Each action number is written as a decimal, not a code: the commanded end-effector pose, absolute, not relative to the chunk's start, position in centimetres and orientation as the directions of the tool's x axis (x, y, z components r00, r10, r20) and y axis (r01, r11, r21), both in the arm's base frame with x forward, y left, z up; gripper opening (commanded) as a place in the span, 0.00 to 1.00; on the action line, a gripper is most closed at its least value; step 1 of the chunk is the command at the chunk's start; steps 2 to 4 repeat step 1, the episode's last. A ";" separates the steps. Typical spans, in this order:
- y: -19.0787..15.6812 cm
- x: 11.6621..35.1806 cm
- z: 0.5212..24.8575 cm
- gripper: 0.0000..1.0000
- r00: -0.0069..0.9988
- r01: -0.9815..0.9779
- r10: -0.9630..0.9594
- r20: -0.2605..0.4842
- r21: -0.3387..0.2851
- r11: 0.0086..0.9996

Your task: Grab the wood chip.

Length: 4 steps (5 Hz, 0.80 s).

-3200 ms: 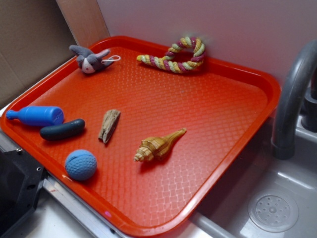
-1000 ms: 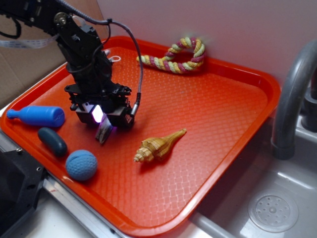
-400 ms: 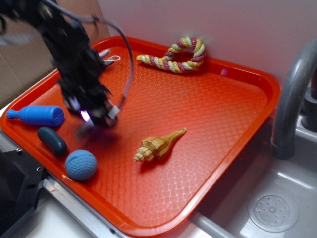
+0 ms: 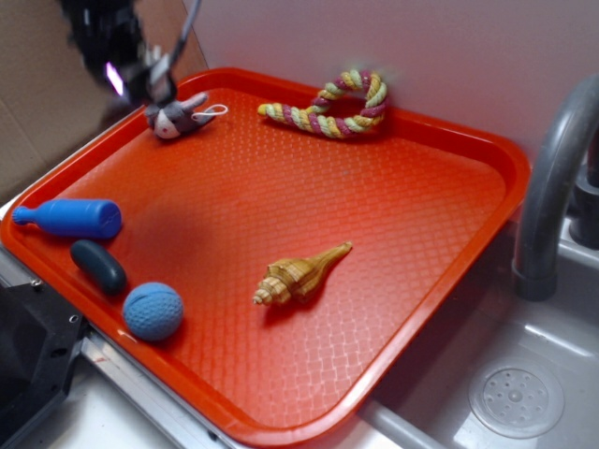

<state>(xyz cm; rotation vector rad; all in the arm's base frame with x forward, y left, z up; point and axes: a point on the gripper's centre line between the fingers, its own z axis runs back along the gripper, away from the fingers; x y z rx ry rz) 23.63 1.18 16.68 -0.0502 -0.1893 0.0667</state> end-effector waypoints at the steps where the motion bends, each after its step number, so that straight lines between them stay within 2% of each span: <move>1: 0.5 24.9 20.3 0.00 0.977 -0.094 0.093 0.194 -0.001 0.996; 4: 0.5 24.9 20.3 0.00 0.977 -0.094 0.093 0.194 -0.001 0.996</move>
